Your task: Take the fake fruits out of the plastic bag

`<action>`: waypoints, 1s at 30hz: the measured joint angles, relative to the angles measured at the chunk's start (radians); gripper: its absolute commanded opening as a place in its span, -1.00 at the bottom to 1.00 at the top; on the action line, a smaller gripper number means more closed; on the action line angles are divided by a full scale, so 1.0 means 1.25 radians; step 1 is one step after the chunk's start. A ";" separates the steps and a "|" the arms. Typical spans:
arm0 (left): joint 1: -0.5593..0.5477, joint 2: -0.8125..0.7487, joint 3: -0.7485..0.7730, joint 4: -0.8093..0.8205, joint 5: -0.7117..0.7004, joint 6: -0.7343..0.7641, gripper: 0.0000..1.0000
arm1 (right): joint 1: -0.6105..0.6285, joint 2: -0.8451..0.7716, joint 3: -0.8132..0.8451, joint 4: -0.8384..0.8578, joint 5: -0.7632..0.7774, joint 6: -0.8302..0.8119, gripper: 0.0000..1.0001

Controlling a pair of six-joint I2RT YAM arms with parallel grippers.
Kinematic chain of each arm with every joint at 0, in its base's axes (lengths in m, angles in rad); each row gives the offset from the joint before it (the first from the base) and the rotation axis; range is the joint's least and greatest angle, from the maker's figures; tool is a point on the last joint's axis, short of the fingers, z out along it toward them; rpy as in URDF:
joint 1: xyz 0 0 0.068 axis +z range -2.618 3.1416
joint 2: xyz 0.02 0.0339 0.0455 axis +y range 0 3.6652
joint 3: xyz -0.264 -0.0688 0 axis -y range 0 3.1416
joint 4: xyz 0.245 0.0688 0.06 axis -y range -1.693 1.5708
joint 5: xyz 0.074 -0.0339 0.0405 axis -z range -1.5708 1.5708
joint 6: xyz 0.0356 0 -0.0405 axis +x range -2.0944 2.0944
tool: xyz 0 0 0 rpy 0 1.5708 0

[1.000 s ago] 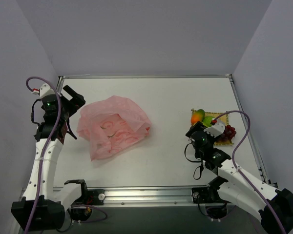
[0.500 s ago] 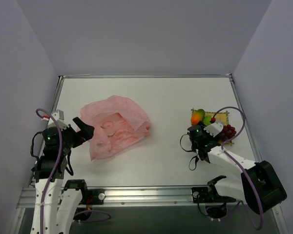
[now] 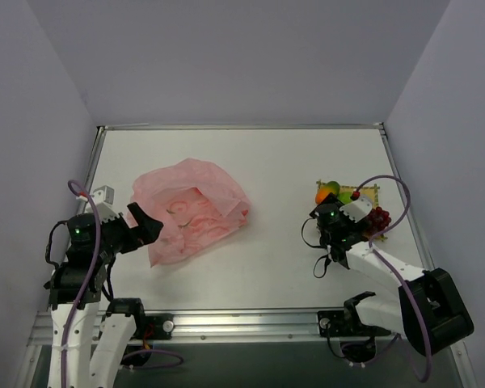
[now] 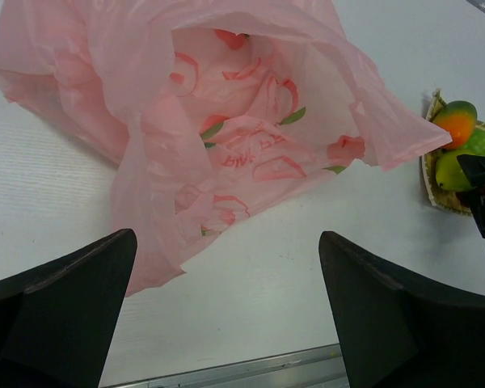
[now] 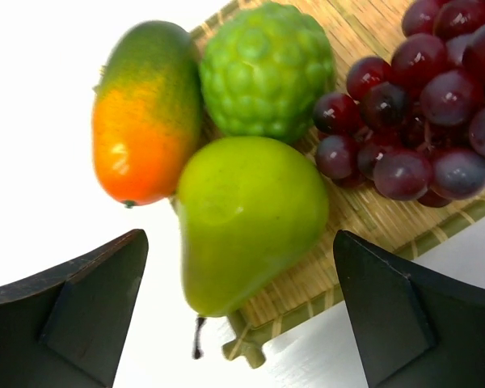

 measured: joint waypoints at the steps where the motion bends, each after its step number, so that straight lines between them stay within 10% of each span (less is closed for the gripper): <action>1: 0.000 0.001 0.011 -0.010 -0.001 0.006 0.88 | 0.000 -0.012 0.000 0.001 -0.004 -0.004 0.90; 14: -0.013 0.027 0.074 -0.057 0.048 0.016 0.88 | 0.023 -0.256 0.011 -0.060 -0.096 -0.082 1.00; 22: -0.208 0.136 0.318 -0.094 -0.007 0.122 0.88 | 0.076 -0.513 0.114 -0.209 -0.210 -0.204 1.00; 30: -0.210 -0.009 0.286 -0.078 -0.043 0.143 0.88 | 0.085 -0.639 0.200 -0.298 -0.326 -0.249 1.00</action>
